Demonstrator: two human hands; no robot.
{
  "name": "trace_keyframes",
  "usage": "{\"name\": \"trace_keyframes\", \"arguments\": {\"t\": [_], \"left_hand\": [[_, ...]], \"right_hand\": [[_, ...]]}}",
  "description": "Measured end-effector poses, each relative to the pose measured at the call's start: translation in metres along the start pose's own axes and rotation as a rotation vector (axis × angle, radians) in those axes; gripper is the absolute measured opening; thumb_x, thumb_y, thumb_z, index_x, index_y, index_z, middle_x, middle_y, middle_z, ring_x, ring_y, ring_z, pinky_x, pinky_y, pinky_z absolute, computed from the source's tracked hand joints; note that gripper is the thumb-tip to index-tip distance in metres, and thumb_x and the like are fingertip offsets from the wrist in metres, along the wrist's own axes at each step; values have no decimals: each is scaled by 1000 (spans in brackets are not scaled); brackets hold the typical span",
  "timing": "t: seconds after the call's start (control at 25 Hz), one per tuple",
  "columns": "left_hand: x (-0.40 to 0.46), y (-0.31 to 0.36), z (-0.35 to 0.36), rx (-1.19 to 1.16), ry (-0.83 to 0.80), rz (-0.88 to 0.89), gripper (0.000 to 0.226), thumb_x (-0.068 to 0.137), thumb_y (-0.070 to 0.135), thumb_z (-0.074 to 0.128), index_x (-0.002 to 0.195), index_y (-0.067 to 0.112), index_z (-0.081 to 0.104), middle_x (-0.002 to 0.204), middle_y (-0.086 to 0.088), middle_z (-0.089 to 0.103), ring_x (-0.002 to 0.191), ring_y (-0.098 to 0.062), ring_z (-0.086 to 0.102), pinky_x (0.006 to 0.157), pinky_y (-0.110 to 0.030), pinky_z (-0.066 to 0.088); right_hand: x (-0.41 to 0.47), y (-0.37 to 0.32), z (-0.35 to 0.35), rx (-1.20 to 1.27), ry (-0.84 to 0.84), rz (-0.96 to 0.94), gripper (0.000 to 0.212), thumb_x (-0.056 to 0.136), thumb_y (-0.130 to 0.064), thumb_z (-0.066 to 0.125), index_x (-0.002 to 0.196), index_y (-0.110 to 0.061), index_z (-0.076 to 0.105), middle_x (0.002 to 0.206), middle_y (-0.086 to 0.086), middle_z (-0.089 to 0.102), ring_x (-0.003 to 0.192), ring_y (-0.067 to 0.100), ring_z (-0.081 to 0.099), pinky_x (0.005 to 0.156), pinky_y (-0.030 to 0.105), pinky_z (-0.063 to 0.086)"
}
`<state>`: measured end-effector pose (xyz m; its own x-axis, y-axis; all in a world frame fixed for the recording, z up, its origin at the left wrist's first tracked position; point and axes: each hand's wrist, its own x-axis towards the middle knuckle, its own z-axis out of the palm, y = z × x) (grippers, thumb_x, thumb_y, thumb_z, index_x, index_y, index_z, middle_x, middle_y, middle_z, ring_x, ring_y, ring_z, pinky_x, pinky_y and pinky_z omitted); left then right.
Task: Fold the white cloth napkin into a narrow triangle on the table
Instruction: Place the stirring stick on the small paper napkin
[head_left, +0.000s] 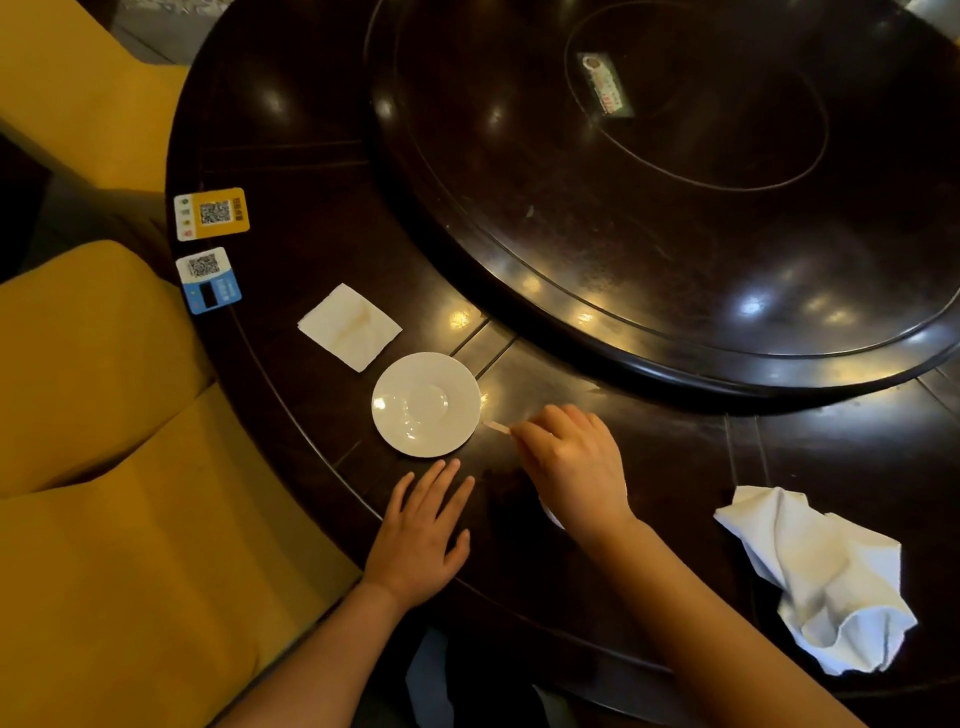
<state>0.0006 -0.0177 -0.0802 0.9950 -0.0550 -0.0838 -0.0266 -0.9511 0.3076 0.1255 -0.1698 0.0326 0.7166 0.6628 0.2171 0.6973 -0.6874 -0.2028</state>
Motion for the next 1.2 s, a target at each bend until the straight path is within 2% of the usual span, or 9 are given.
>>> {"name": "trace_keyframes", "arguments": {"t": [0.16, 0.4, 0.48, 0.56, 0.64, 0.72, 0.76, 1.04, 1.2], "left_hand": [[1, -1, 0, -7, -11, -18, 58, 86, 42, 42, 138, 18, 39, 148, -10, 36, 138, -22, 24, 109, -44, 17], [4, -4, 0, -4, -7, -16, 60, 82, 43, 44, 137, 19, 42, 146, -10, 39, 136, -22, 25, 109, -44, 18], [7, -1, 1, -20, -8, -20, 61, 81, 44, 43, 138, 20, 41, 147, -9, 39, 137, -22, 25, 111, -45, 22], [0, 9, 1, -48, -12, 50, 62, 82, 45, 43, 138, 21, 38, 148, -9, 38, 138, -22, 25, 109, -46, 27], [0, 16, -2, -35, -17, 85, 62, 83, 46, 43, 139, 21, 37, 148, -9, 36, 138, -22, 25, 107, -49, 27], [1, -17, 11, -28, -14, -72, 61, 84, 46, 43, 139, 21, 37, 149, -8, 33, 138, -23, 25, 107, -48, 28], [3, -14, 8, -33, -2, -72, 61, 84, 47, 42, 139, 21, 37, 150, -8, 31, 139, -23, 25, 107, -48, 28], [3, -3, 8, -26, -9, -13, 61, 87, 46, 41, 142, 21, 33, 152, -7, 24, 141, -22, 21, 110, -45, 26], [1, -3, 7, -9, -36, -21, 61, 87, 47, 39, 142, 22, 33, 152, -7, 25, 141, -22, 21, 110, -43, 24]], "right_hand": [[36, -14, 6, 68, 0, -103, 13, 75, -10, 74, 87, -7, 70, 77, 9, 64, 66, 22, 58, 48, 28, 41], [131, -37, 30, 31, 4, -296, 10, 77, -9, 72, 85, -4, 69, 75, 12, 63, 64, 27, 59, 44, 28, 43], [158, -42, 40, -11, 11, -405, 13, 74, -7, 74, 85, -3, 70, 75, 12, 63, 65, 27, 59, 44, 26, 40], [175, -46, 41, -85, 12, -518, 16, 72, -5, 76, 86, -2, 69, 77, 13, 63, 66, 27, 59, 44, 26, 41], [178, -51, 52, -138, 63, -704, 17, 70, -5, 76, 85, -2, 69, 79, 13, 63, 67, 27, 59, 45, 28, 44], [209, -95, 113, -83, 4, -927, 17, 68, -8, 77, 84, -5, 70, 82, 12, 65, 69, 25, 60, 47, 29, 47], [206, -100, 115, -126, -62, -969, 18, 67, -9, 78, 84, -6, 70, 85, 11, 66, 71, 24, 61, 48, 29, 47], [209, -99, 134, -214, -194, -985, 20, 70, -8, 76, 88, -4, 70, 93, 14, 65, 79, 28, 61, 55, 34, 52], [207, -99, 142, -196, -220, -947, 19, 70, -9, 77, 87, -5, 70, 89, 13, 65, 75, 26, 60, 54, 33, 50]]}}
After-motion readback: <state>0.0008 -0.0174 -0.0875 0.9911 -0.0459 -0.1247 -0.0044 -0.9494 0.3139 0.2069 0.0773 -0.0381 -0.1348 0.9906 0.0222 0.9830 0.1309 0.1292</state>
